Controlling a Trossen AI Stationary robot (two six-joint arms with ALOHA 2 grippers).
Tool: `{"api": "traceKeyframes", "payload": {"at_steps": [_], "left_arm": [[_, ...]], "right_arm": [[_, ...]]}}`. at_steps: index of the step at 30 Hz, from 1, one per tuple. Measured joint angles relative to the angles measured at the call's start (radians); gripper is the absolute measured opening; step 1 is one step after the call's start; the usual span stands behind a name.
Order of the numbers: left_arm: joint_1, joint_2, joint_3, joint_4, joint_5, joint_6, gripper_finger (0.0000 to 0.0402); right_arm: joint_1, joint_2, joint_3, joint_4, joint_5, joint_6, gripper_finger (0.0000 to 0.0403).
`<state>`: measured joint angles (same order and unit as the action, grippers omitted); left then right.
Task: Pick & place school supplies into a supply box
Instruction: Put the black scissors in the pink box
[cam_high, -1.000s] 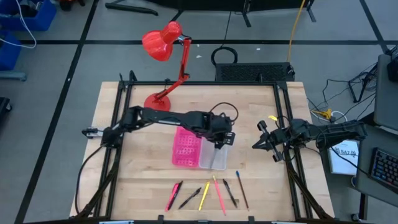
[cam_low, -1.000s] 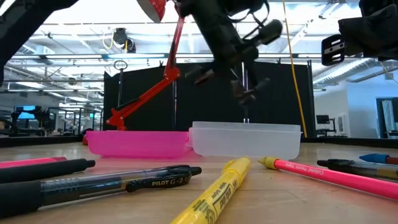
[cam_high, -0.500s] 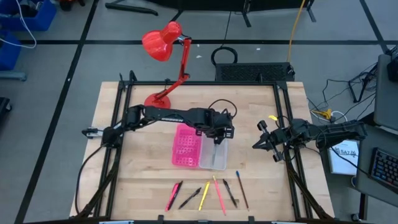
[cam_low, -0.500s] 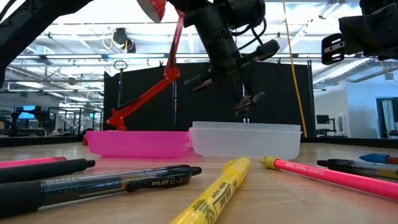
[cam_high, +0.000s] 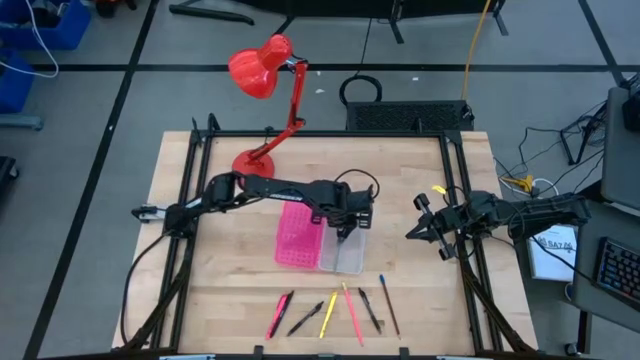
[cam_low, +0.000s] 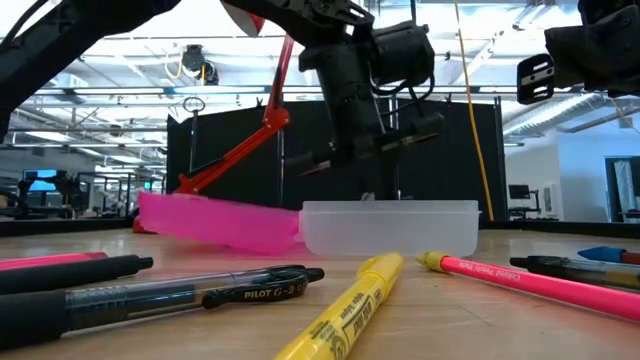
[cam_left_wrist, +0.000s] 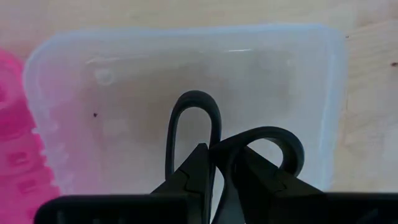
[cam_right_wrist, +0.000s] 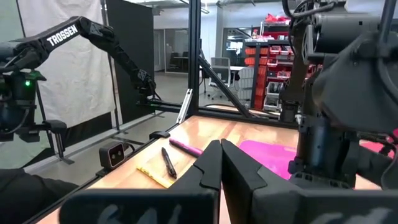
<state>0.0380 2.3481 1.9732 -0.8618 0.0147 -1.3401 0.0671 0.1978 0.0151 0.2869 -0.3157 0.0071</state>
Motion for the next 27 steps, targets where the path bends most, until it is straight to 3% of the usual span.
{"api": "traceKeyframes", "payload": {"at_steps": [3, 10, 15, 22, 27], "left_arm": [[-0.001, 0.006, 0.0, 0.0, -0.001, 0.002, 0.0071], [-0.013, 0.013, -0.002, -0.001, -0.014, 0.032, 0.0156], [-0.015, 0.009, 0.001, -0.005, -0.017, 0.084, 0.0192], [-0.005, -0.03, 0.01, -0.009, -0.067, 0.137, 0.0194], [0.001, -0.028, 0.01, -0.023, 0.017, 0.168, 0.017]], "right_arm": [[0.0, 0.0, 0.0, 0.0, 0.0, 0.0, 0.0], [0.0, 0.0, 0.0, 0.0, 0.0, 0.001, 0.0], [0.0, 0.0, 0.0, 0.0, -0.001, 0.034, 0.0], [0.0, 0.002, 0.0, 0.001, -0.001, 0.034, 0.0], [0.0, 0.003, 0.0, -0.001, -0.001, 0.034, 0.0]]}}
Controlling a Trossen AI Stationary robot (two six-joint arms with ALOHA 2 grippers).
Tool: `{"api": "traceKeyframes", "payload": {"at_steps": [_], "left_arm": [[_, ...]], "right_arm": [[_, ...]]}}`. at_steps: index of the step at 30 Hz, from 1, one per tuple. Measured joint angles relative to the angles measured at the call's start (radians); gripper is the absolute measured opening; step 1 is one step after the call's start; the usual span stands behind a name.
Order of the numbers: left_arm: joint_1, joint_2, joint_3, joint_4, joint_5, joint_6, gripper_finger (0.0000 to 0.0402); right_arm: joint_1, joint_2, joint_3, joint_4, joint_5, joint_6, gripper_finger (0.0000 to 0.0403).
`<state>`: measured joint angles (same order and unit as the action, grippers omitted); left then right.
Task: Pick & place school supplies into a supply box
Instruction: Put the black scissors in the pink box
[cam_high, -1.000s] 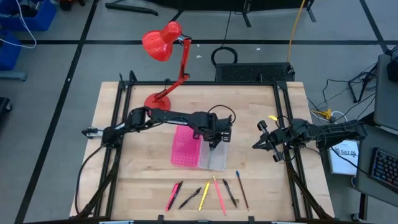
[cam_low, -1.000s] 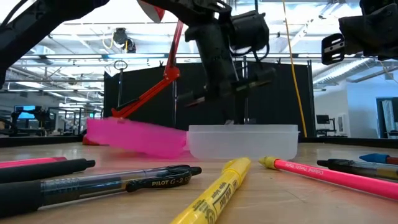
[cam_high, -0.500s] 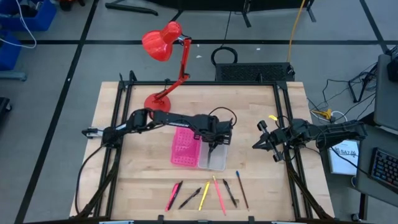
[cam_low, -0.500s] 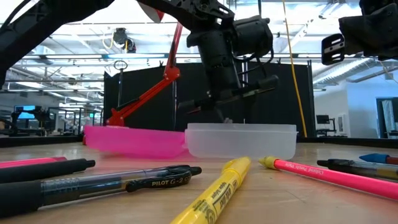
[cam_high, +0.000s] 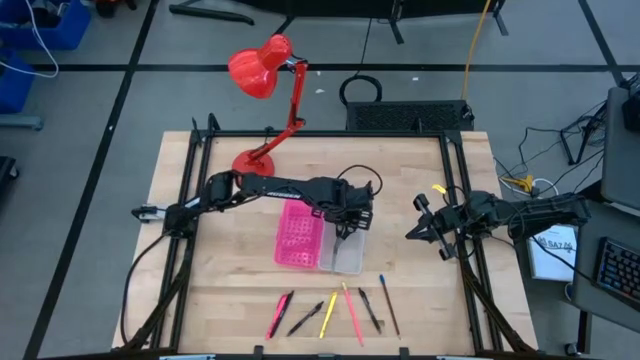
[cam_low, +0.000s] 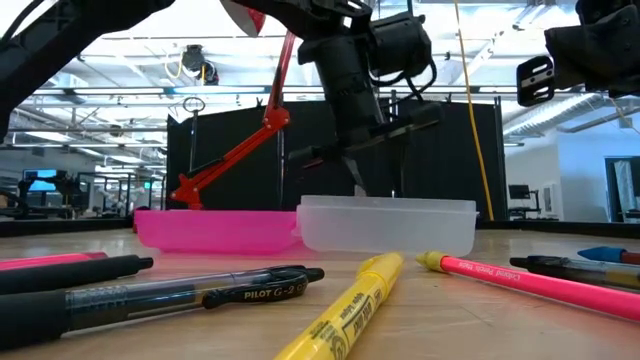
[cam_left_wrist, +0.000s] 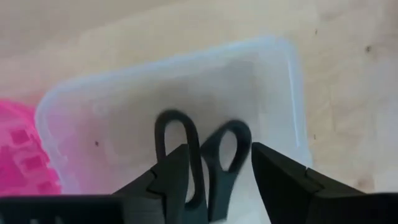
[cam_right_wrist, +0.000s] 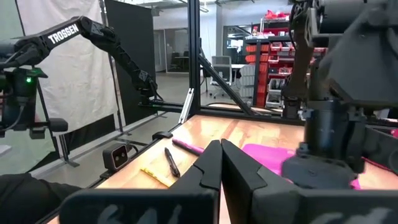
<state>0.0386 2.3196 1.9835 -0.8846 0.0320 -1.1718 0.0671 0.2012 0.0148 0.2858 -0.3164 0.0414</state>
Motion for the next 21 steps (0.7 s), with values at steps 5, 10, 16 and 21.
{"api": "traceKeyframes", "payload": {"at_steps": [5, 10, 16, 21], "left_arm": [[-0.022, -0.017, -0.001, -0.039, 0.004, 0.056, 0.0138], [-0.032, -0.048, 0.002, -0.091, -0.01, 0.095, 0.013], [-0.069, -0.08, 0.002, -0.101, 0.043, 0.143, 0.0129], [-0.121, -0.074, 0.0, -0.11, 0.039, 0.142, 0.0129]], "right_arm": [[0.0, 0.0, 0.0, 0.0, 0.0, 0.0, 0.0], [0.0, 0.002, 0.0, 0.003, 0.0, -0.001, 0.0], [0.0, 0.003, 0.0, 0.003, 0.001, -0.004, 0.0], [0.0, 0.003, 0.0, 0.009, 0.002, -0.005, 0.0]]}}
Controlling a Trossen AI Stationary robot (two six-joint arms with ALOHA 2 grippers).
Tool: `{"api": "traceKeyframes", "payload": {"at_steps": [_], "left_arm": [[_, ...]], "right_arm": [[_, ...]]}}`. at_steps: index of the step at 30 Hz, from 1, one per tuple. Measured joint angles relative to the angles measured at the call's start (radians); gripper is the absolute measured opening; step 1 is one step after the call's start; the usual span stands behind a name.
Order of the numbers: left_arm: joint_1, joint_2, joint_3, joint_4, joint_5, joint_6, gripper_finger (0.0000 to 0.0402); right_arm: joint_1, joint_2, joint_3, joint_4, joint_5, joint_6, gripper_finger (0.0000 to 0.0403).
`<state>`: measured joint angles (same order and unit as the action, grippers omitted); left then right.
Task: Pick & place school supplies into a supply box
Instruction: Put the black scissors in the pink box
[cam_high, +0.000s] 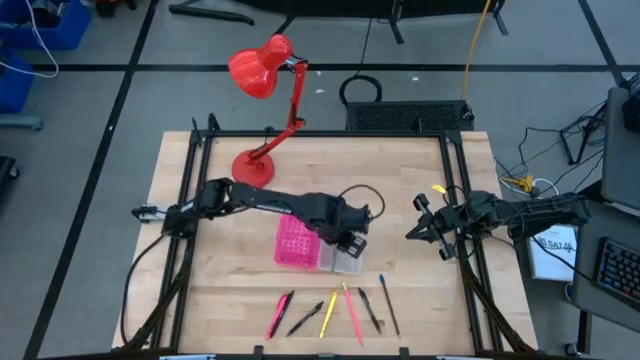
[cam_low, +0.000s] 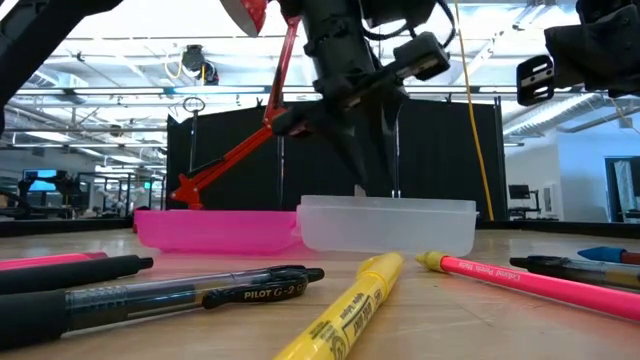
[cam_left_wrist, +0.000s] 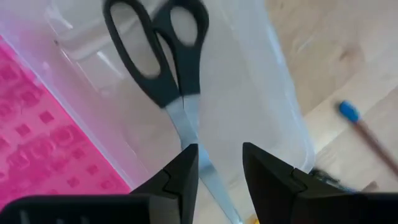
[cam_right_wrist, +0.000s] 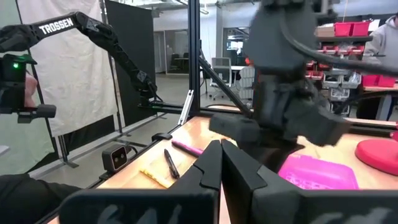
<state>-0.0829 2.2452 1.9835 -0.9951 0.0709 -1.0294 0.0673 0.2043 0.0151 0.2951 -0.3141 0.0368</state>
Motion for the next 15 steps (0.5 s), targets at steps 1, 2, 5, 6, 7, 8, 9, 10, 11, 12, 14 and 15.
{"api": "traceKeyframes", "payload": {"at_steps": [1, 2, 5, 6, 7, 8, 9, 10, 11, 12, 14, 15], "left_arm": [[-0.007, 0.0, 0.0, 0.001, -0.019, 0.003, 0.0129], [-0.012, -0.002, 0.0, 0.001, -0.043, 0.007, 0.0129], [-0.017, -0.002, 0.0, -0.001, -0.071, 0.015, 0.0129], [-0.016, -0.002, 0.0, 0.0, -0.071, 0.015, 0.0129], [-0.013, -0.002, 0.0, 0.001, -0.071, 0.015, 0.0129], [-0.01, -0.002, 0.0, 0.001, -0.071, 0.015, 0.0129], [-0.008, 0.0, 0.0, 0.001, -0.071, 0.021, 0.0129], [-0.005, 0.004, 0.0, 0.001, -0.071, 0.029, 0.0129], [-0.002, 0.007, 0.0, -0.003, -0.069, 0.034, 0.0129], [0.001, 0.01, 0.0, -0.01, -0.062, 0.034, 0.0129], [0.006, 0.011, 0.0, -0.023, -0.048, 0.034, 0.0129], [0.009, 0.011, 0.0, -0.028, -0.045, 0.034, 0.0129]], "right_arm": [[0.0, 0.0, 0.0, -0.001, 0.0, 0.0, 0.0], [0.0, 0.0, 0.0, 0.0, 0.0, 0.0, 0.0], [0.0, 0.0, 0.0, 0.002, 0.001, -0.003, 0.0], [0.0, 0.0, 0.0, 0.007, 0.001, -0.003, 0.0], [0.0, 0.0, 0.0, 0.012, 0.001, -0.003, 0.0], [0.0, 0.0, 0.0, 0.017, 0.001, -0.003, 0.0], [0.0, 0.0, 0.0, 0.02, 0.001, -0.003, 0.0], [0.0, 0.0, 0.0, 0.023, 0.002, -0.003, 0.0], [0.0, 0.0, 0.0, 0.023, 0.002, -0.003, 0.0], [0.0, 0.0, 0.0, 0.022, 0.002, -0.003, 0.0], [0.0, 0.0, 0.0, 0.022, 0.002, -0.003, 0.0], [0.0, 0.0, 0.0, 0.022, 0.002, -0.003, 0.0]]}}
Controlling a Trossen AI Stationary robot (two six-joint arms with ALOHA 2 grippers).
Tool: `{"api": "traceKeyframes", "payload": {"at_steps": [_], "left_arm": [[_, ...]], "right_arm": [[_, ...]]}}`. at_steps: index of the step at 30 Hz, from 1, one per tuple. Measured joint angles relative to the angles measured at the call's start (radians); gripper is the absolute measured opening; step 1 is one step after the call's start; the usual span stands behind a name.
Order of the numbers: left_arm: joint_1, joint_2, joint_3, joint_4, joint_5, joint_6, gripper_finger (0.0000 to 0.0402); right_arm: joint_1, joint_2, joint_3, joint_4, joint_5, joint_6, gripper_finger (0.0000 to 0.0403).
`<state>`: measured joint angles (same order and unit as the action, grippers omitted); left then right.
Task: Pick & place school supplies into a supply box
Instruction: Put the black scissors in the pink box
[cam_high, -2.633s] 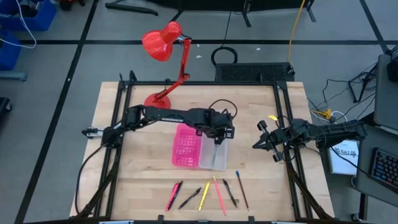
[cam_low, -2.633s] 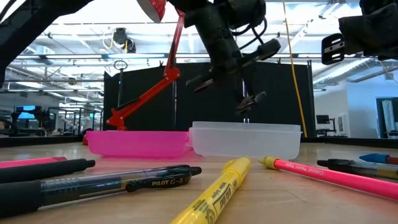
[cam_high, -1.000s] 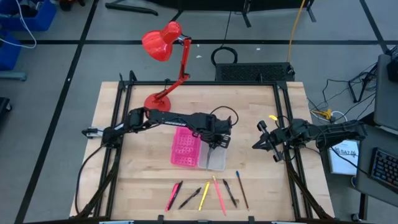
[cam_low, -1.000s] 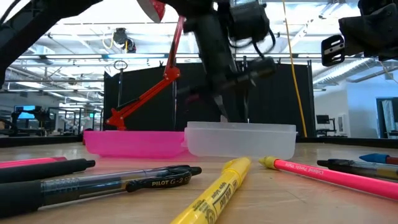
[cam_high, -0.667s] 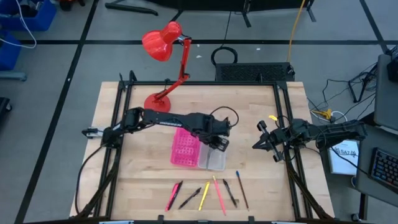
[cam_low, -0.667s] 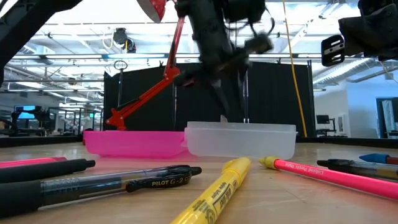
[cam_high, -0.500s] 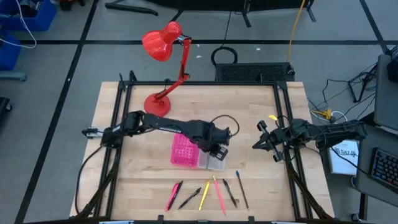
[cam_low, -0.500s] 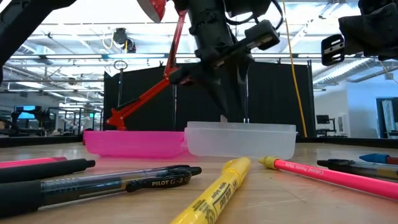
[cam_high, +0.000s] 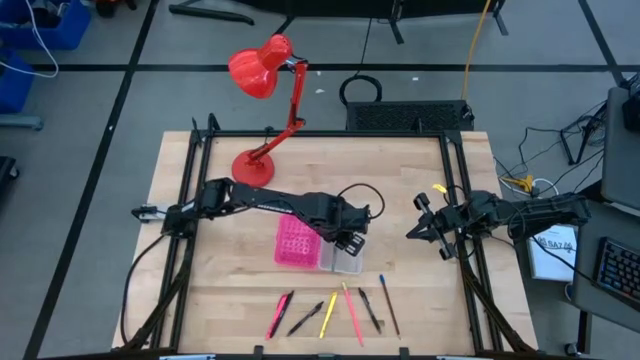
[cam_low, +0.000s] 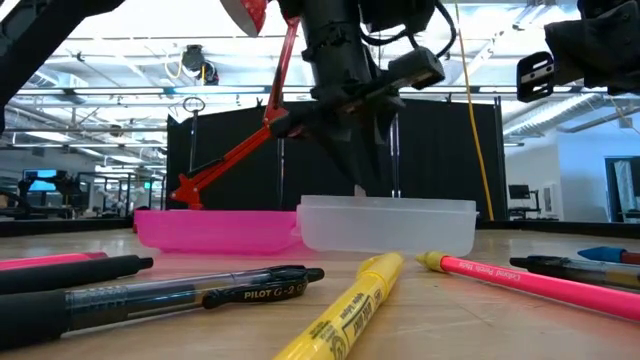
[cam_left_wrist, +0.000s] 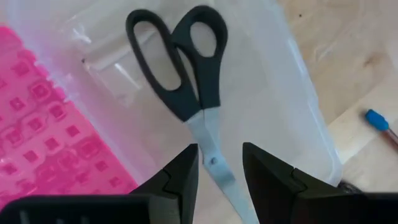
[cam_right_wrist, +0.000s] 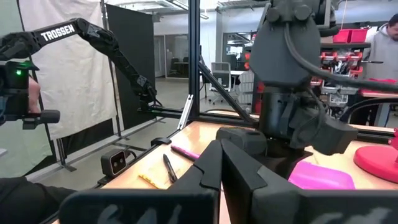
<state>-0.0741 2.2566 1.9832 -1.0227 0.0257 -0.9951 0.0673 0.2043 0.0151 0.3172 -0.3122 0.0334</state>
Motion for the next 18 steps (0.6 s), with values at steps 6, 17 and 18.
{"api": "traceKeyframes", "payload": {"at_steps": [6, 17, 18], "left_arm": [[0.008, 0.011, 0.0, -0.037, 0.0, 0.0, 0.0129], [0.008, 0.035, -0.01, -0.018, -0.018, -0.026, 0.0129], [0.008, 0.036, -0.01, -0.018, -0.024, -0.03, 0.0129]], "right_arm": [[0.0, 0.0, 0.0, 0.0, 0.0, 0.0, 0.0], [0.0, 0.0, 0.0, -0.001, -0.002, 0.0, 0.0], [0.0, 0.0, 0.0, -0.001, -0.002, 0.0, 0.0]]}}
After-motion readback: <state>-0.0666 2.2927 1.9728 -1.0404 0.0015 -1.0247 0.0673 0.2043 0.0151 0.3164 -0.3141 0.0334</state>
